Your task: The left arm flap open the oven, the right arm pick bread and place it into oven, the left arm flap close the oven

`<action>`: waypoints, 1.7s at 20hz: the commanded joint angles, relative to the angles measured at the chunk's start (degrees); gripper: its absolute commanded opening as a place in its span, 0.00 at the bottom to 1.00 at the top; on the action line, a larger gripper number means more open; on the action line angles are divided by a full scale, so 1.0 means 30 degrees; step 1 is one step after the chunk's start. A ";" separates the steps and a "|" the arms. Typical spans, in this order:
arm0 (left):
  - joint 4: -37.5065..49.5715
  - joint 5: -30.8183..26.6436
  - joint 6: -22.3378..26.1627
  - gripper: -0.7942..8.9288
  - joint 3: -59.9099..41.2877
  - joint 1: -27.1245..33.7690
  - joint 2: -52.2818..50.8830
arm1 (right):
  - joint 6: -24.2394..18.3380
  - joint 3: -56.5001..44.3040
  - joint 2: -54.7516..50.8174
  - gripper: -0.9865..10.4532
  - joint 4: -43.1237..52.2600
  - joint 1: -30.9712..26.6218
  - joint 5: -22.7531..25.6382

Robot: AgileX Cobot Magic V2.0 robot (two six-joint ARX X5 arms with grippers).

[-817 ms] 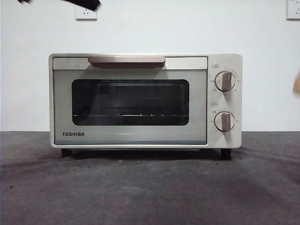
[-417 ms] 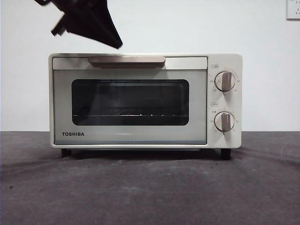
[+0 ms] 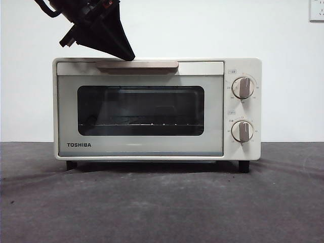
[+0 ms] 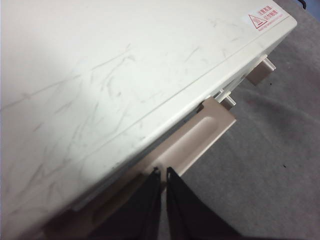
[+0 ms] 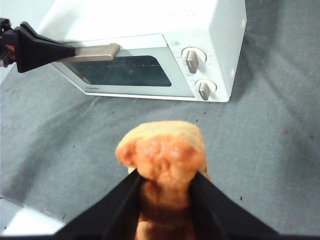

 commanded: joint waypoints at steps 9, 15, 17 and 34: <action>-0.2703 -0.0051 0.0554 0.10 0.0372 -0.0146 0.0393 | -0.0211 0.0350 0.0036 0.20 0.0044 0.0087 -0.0058; -0.4495 -0.0117 0.1122 0.10 0.0364 -0.0488 0.0357 | -0.0204 0.0350 0.0036 0.20 0.0022 0.0087 -0.0058; -0.4896 -0.0386 0.1180 0.10 0.0350 -0.0743 0.0306 | -0.0211 0.0357 0.0036 0.20 0.0029 0.0087 -0.0058; -0.2951 -0.1953 0.0270 0.10 -0.4262 -0.2834 -0.2557 | -0.0248 0.0350 0.0044 0.20 0.0372 0.0080 0.0007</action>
